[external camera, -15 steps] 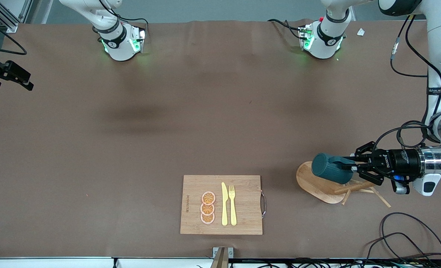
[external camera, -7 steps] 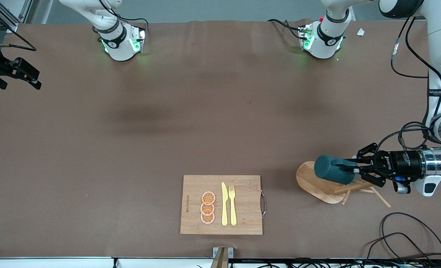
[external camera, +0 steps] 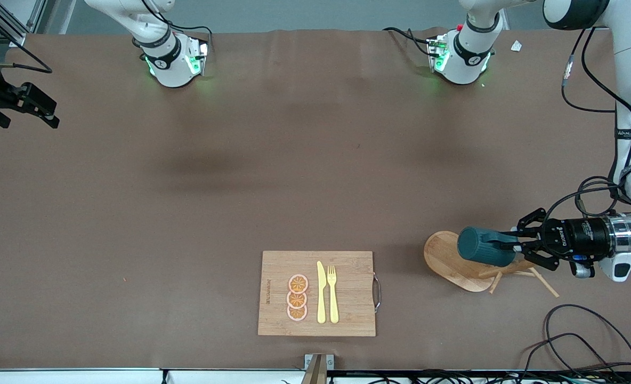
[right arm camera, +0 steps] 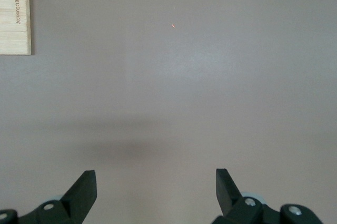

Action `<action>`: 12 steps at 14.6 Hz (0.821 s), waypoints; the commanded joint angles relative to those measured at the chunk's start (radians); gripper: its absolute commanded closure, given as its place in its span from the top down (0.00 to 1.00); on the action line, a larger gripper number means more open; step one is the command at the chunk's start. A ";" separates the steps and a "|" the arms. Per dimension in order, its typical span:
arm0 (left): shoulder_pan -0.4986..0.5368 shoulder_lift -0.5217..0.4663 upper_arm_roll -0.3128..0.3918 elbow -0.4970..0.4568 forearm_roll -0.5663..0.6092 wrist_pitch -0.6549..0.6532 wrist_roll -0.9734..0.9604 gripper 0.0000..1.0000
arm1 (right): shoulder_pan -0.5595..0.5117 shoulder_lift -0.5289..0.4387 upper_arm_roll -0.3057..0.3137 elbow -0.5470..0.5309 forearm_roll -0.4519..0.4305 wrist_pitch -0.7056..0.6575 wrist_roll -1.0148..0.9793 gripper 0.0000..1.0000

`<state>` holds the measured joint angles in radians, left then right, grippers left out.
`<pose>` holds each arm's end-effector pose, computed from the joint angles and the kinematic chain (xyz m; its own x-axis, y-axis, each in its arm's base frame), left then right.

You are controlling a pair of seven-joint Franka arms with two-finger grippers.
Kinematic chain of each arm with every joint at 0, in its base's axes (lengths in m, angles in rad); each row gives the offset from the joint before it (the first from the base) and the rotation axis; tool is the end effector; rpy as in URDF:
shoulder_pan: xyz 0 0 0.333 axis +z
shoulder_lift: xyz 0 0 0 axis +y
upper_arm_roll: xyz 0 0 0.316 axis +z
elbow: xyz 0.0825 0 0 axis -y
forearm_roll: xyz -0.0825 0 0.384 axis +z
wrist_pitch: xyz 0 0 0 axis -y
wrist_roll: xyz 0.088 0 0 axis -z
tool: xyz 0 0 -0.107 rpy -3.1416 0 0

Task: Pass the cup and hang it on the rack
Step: 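Hang the mug handle on a rack peg with the left gripper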

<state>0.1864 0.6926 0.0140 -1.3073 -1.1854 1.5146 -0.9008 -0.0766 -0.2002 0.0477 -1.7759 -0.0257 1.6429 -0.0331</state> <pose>0.7124 0.0364 0.3656 0.1982 0.3156 -0.9280 0.9799 -0.0856 0.1802 0.4973 -0.0145 0.6388 0.9978 0.0058 0.0657 0.0033 -0.9993 0.0374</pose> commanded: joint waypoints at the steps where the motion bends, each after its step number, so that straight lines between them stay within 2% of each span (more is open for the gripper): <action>1: 0.007 0.013 0.011 0.017 -0.008 -0.001 0.003 0.00 | -0.012 0.005 0.014 0.012 -0.002 -0.011 -0.005 1.00; 12: 0.005 0.013 0.035 0.020 -0.007 -0.001 0.005 0.04 | -0.012 0.005 0.014 0.012 -0.002 -0.017 0.006 1.00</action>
<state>0.1910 0.7009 0.0437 -1.3039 -1.1854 1.5166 -0.8987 -0.0766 -0.2001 0.0501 -1.7758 -0.0257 1.6363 -0.0326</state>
